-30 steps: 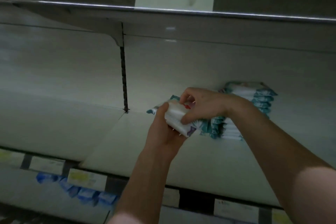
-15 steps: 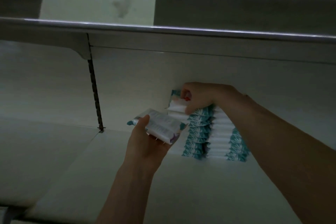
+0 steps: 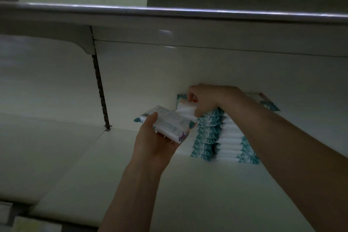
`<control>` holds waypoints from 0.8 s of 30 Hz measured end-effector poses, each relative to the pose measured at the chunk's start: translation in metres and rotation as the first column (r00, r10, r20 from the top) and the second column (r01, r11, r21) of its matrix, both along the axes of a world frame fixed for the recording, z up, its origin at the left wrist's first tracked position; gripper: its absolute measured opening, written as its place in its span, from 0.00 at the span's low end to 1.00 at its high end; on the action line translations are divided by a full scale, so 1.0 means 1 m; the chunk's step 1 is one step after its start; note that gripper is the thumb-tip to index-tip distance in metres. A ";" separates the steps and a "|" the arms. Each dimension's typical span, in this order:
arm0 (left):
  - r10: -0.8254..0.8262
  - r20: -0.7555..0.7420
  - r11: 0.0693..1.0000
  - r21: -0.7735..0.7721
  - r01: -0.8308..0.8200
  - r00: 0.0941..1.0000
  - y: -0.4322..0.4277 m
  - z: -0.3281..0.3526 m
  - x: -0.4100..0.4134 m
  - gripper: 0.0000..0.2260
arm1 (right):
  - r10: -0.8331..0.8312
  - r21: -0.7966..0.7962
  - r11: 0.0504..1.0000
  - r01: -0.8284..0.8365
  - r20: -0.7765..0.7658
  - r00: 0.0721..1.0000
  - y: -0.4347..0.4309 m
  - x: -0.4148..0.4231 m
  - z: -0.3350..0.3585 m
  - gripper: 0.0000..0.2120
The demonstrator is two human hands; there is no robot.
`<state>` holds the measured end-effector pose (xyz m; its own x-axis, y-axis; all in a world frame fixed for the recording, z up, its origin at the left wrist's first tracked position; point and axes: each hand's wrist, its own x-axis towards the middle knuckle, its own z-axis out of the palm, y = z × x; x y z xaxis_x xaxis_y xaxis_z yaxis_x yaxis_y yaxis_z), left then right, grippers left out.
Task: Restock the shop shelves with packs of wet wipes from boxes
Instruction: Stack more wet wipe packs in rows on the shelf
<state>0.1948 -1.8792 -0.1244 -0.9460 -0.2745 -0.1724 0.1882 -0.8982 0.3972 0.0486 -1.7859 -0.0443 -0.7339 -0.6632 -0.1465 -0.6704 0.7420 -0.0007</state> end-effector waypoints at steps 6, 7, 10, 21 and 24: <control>0.029 -0.009 0.999 -0.035 -0.029 1.000 -0.002 0.005 0.006 0.15 | 0.113 -0.195 0.974 -0.118 -0.034 0.993 -0.001 0.048 0.031 0.24; 0.035 -0.028 0.998 -0.046 -0.037 0.999 -0.001 0.006 0.005 0.17 | 0.161 -0.231 0.961 -0.152 0.021 0.987 -0.003 0.061 0.036 0.26; 0.010 -0.113 0.994 -0.108 -0.023 0.994 0.003 0.015 0.005 0.18 | 0.240 -0.130 0.966 -0.223 0.138 0.961 -0.015 0.087 0.036 0.32; 0.007 0.060 0.986 -0.165 0.003 0.998 0.004 0.019 -0.005 0.08 | 0.164 -0.579 0.815 0.022 0.268 0.949 0.009 0.056 0.034 0.11; -0.007 0.054 0.991 -0.131 0.014 0.999 0.006 0.020 -0.011 0.12 | 0.052 -0.581 0.810 0.082 0.211 0.976 0.011 0.045 0.022 0.19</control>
<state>0.1839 -1.8736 -0.1046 -0.9395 -0.2878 -0.1859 0.1541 -0.8394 0.5212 0.0936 -1.7748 -0.0220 -0.7415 -0.6610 0.1153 -0.5932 0.5656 -0.5729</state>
